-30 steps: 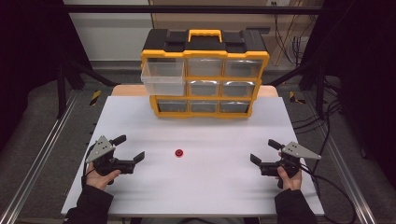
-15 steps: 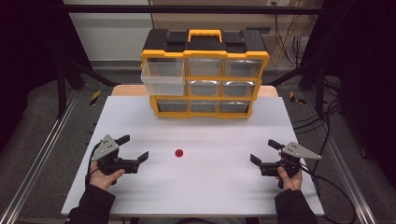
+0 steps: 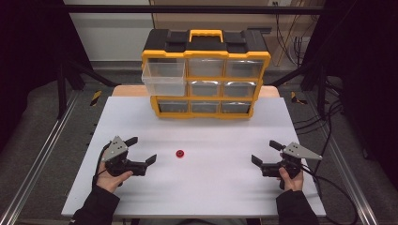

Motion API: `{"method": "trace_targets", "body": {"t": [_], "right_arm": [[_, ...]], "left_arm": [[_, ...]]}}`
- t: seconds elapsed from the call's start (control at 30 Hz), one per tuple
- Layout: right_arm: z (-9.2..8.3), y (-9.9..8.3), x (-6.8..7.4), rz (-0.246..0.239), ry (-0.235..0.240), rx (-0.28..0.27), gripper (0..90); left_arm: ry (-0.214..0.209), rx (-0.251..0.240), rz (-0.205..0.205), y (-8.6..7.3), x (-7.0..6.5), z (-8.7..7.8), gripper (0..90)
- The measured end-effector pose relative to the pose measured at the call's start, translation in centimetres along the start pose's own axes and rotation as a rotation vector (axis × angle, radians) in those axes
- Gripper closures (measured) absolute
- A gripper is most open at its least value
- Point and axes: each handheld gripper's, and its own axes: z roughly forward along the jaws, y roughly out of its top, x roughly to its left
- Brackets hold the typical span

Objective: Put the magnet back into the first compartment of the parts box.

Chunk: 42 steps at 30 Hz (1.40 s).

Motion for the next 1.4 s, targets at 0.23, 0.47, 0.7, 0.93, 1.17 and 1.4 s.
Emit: {"method": "trace_targets", "body": {"t": [0.23,0.47,0.7,0.93,1.17,1.4], "right_arm": [[0.0,0.0,0.0,-0.004,0.002,0.003,0.4],[0.0,0.0,0.0,-0.006,-0.002,0.003,0.4],[0.1,-0.1,0.0,-0.018,0.001,0.007,0.4],[0.1,-0.1,0.0,-0.008,-0.004,0.007,0.4],[0.0,-0.1,0.0,-0.007,-0.007,0.005,0.4],[0.0,-0.1,0.0,-0.008,-0.005,0.007,0.4]], "left_arm": [[-0.004,0.012,0.002,0.2,-0.6,0.4,1.1],[-0.007,0.013,0.002,0.6,-1.0,0.7,1.1],[-0.005,0.017,-0.006,1.0,-1.1,0.7,1.1],[-0.012,0.027,0.002,1.7,-1.4,1.3,1.2],[-0.022,0.029,0.014,2.5,-1.7,1.8,0.9],[-0.026,0.043,0.016,3.0,-2.0,2.5,0.9]]}}
